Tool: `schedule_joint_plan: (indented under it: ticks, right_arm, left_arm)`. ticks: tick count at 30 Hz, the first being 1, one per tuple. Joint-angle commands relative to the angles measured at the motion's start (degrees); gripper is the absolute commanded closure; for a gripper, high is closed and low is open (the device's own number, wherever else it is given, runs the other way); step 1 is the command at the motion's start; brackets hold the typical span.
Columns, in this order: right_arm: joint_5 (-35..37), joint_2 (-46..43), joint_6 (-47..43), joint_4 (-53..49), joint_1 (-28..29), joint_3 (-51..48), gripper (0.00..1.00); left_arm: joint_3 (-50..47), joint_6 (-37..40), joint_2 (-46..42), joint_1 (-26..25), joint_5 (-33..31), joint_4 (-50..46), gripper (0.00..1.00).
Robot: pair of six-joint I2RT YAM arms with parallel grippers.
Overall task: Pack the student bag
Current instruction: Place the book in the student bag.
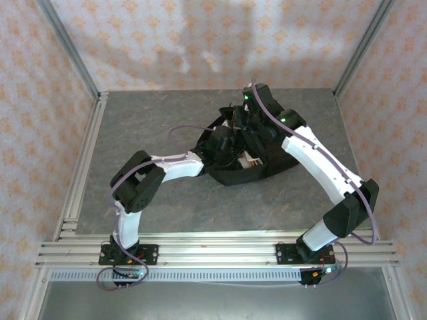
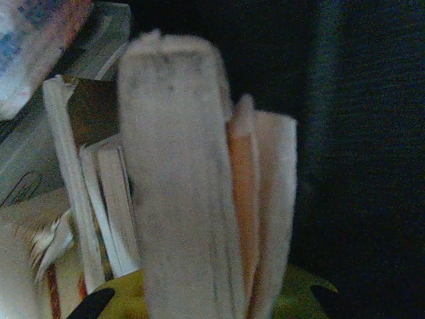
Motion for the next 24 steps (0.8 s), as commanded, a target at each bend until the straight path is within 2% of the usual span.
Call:
schedule_joint_plan:
  ticks: [1, 5, 10, 14, 19, 24]
  right_arm:
    - [-3.7, -1.1, 3.8, 5.7, 0.2, -0.9, 1.00]
    - [-5.5, -0.7, 5.2, 7.7, 0.2, -2.9, 1.00]
    - [-4.4, -1.3, 3.8, 7.0, 0.2, -3.4, 1.00]
    - [-0.8, -3.2, 2.0, 6.2, 0.1, -4.3, 1.00]
    - [2.1, -5.2, 1.1, 5.6, 0.2, -6.5, 1.00]
    - [3.6, -7.3, 1.5, 6.8, 0.1, -9.5, 1.00]
  left_arm:
    - [6.2, -1.7, 5.9, -1.6, 4.8, 7.0, 1.00]
    - [11.3, -2.8, 11.3, -2.7, 8.2, 9.6, 0.93]
    - [10.5, 2.8, 8.0, -2.8, 8.0, 3.5, 0.60]
    - [7.2, 8.9, 1.0, -2.1, 7.1, -4.4, 0.47]
    - [0.0, 11.7, -6.9, -2.1, 8.2, -7.1, 0.44]
    - [-7.9, 14.2, -13.5, -1.8, 6.3, -9.4, 0.43]
